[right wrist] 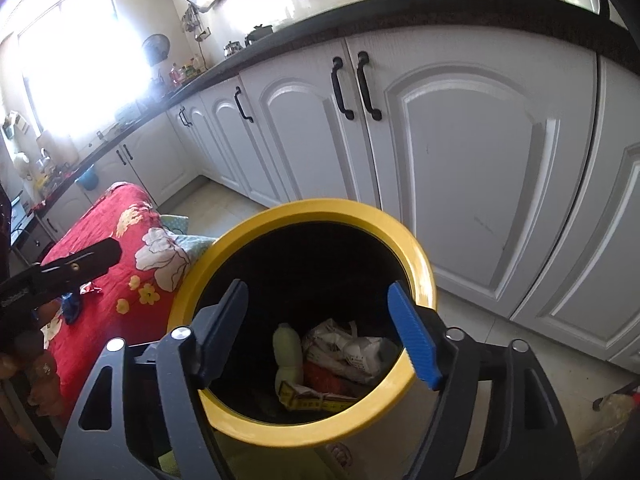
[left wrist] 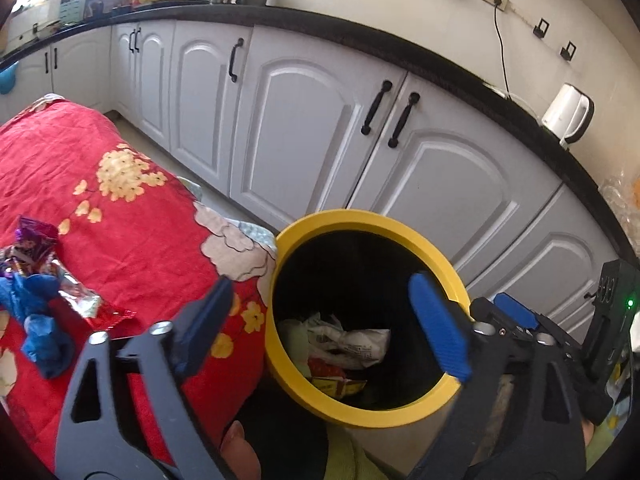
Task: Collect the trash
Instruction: 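Open both tools to drop the sponge and snack bag into the bin, then move both open tools back toward the wrappers and blue bag on the table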
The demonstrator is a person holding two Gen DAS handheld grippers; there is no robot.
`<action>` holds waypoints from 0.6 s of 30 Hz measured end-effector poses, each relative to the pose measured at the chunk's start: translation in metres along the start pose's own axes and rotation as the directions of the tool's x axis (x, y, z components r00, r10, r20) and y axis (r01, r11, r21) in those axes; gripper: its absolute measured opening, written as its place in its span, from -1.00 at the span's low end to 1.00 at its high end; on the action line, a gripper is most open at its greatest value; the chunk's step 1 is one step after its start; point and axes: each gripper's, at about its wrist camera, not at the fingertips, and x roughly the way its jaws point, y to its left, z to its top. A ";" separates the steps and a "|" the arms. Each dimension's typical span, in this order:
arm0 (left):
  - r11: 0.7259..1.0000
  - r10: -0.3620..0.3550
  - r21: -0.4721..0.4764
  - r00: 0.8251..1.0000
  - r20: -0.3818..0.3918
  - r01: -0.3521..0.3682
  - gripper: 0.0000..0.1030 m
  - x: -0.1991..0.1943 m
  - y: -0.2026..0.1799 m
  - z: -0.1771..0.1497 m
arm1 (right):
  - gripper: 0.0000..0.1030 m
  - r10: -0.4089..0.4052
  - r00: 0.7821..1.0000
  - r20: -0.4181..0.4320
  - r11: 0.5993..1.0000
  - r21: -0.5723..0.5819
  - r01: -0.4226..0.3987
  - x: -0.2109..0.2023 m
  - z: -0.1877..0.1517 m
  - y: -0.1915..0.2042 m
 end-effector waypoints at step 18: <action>0.998 0.057 -0.029 0.992 0.116 -0.054 0.78 -0.051 0.018 0.008 | 0.80 0.012 0.992 0.123 0.997 -0.073 -0.003 -0.033 0.013 0.041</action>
